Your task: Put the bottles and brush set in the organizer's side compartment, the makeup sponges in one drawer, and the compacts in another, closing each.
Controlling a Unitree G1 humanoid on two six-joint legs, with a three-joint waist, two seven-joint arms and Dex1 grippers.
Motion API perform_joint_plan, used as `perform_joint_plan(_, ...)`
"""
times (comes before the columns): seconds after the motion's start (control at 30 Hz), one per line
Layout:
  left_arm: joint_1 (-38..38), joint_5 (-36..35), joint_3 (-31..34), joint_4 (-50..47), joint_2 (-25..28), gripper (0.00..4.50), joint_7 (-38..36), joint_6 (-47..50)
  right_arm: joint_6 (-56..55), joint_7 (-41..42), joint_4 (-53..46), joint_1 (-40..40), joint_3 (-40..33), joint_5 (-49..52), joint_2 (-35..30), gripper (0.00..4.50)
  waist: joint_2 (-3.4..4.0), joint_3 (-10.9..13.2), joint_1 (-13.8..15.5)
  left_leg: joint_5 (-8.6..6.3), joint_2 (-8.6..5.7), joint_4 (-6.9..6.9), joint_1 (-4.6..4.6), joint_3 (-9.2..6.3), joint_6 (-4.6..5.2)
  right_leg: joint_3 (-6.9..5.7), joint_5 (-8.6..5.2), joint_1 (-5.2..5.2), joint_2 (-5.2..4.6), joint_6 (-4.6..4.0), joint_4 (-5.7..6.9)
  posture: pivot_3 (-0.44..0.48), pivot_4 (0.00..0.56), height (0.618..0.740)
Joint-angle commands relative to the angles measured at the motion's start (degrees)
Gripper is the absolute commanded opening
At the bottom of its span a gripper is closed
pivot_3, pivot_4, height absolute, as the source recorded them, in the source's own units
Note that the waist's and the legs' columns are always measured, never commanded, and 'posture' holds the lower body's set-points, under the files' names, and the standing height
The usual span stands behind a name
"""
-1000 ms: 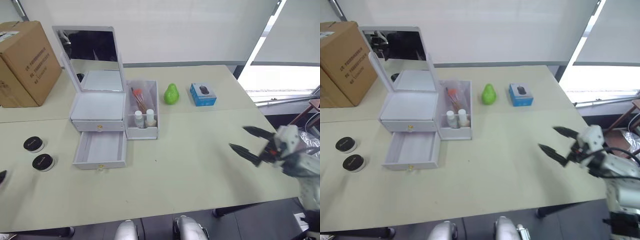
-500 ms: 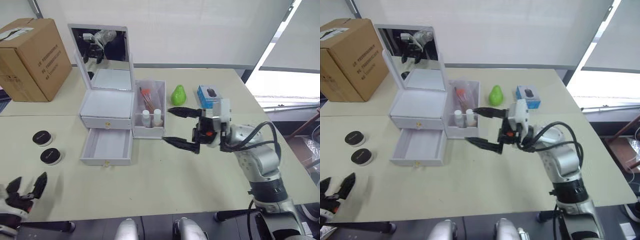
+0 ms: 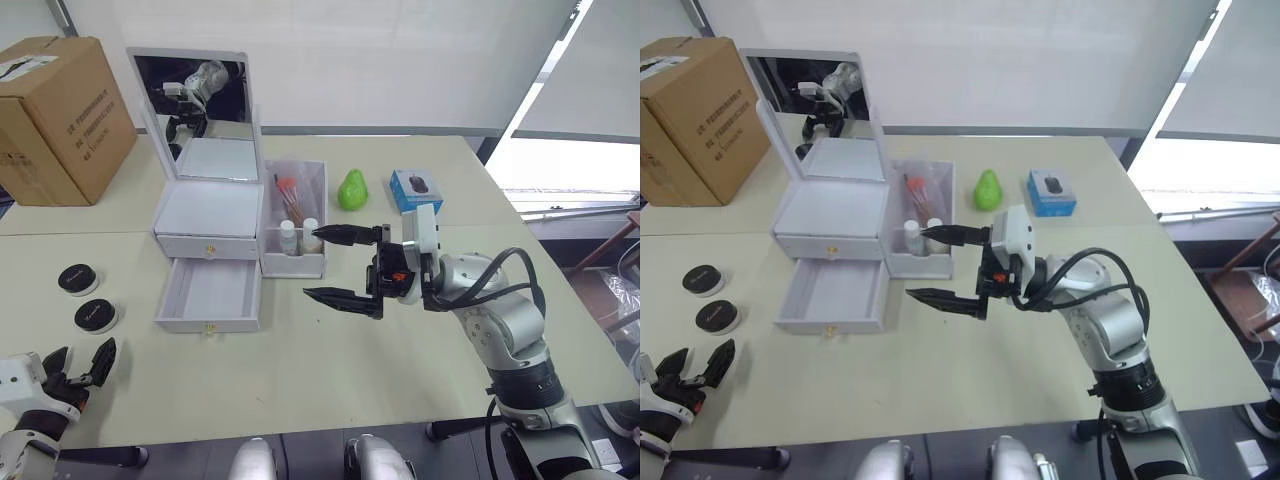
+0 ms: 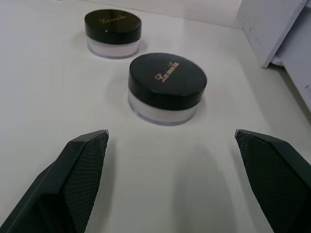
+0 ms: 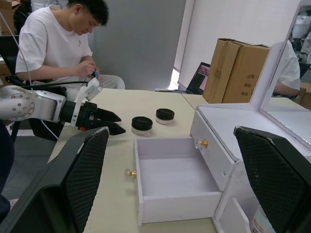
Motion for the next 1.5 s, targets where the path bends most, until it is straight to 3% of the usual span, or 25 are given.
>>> perform_joint_plan(0.03,-1.14,0.55,-0.01,0.5,1.31,4.49,0.04,-1.26,-1.0,0.95,-2.46,-0.21,-0.4,0.14,-0.65,4.5,0.13,0.13,0.04,0.0,-0.01,0.0,-0.03,-0.04,0.0,-0.02,0.0,0.05,-0.01,0.01,-0.01,0.0,0.15,0.728)
perform_joint_plan(0.07,-1.43,0.68,-0.29,0.57,1.37,4.49,0.08,-1.13,-0.93,1.01,-2.53,-0.17,-0.4,0.14,-0.66,4.5,0.4,0.27,-0.58,0.0,-0.25,0.0,-0.47,-0.8,0.01,-0.56,-0.02,0.72,-0.24,0.03,-0.18,0.0,0.15,0.728)
perform_joint_plan(0.13,-2.25,0.83,-0.94,0.81,1.52,4.49,0.29,-0.65,-0.56,0.66,-2.52,-0.21,-0.42,0.1,-0.65,4.5,0.67,0.35,-1.5,0.02,-1.25,0.02,-0.57,-3.0,0.02,-2.8,-0.49,1.91,-1.39,0.36,-0.22,0.0,0.15,0.728)
perform_joint_plan(0.23,-3.03,1.1,-1.92,1.32,1.89,4.49,0.26,-0.12,0.17,0.11,-2.49,-0.19,-0.65,0.28,-0.83,4.5,1.27,0.73,-1.48,0.64,-3.29,0.07,-1.05,-6.76,0.46,-4.89,-0.79,2.38,-2.31,0.96,0.0,0.0,0.15,0.728)
perform_joint_plan(0.27,-3.25,1.15,-2.17,1.41,2.0,4.49,0.23,0.01,0.12,0.06,-2.44,-0.17,-0.78,0.23,-0.93,4.5,1.44,0.84,-1.01,0.75,-3.03,0.3,-1.05,-6.69,0.3,-4.81,-0.8,1.94,-2.09,0.91,0.03,0.0,0.15,0.728)
perform_joint_plan(0.63,-7.47,2.55,-5.53,2.83,4.37,4.49,0.43,2.22,0.05,-0.66,-3.09,0.76,-1.36,0.06,-1.79,4.5,1.59,0.93,-0.13,0.74,-2.81,0.35,-1.03,-6.31,0.24,-4.57,-0.8,1.84,-1.97,0.73,0.08,0.0,0.15,0.728)
perform_joint_plan(1.07,-18.34,12.11,-12.32,9.4,11.4,4.49,4.6,4.31,0.41,-1.62,-3.96,1.2,-1.34,0.54,-2.32,4.5,1.59,0.93,0.04,0.74,-2.65,0.34,-1.02,-5.96,0.24,-4.52,-0.77,1.83,-1.97,0.76,0.05,0.0,0.15,0.728)
perform_joint_plan(1.4,-21.85,12.05,-13.01,12.25,9.96,4.49,4.88,3.41,0.51,-2.01,-4.15,1.31,-1.18,0.43,-2.43,4.5,1.58,0.93,0.02,0.74,-2.43,0.35,-0.99,-5.79,0.24,-4.49,-0.77,1.82,-1.83,0.74,0.04,0.0,0.15,0.728)
perform_joint_plan(1.5,-22.12,11.72,-12.55,12.23,9.73,3.93,4.97,2.42,0.64,-2.09,-4.16,1.37,-1.19,0.41,-2.52,4.5,1.58,0.93,0.06,0.74,-2.42,0.35,-0.99,-5.77,0.24,-4.49,-0.77,1.82,-1.83,0.74,0.02,0.0,0.15,0.728)
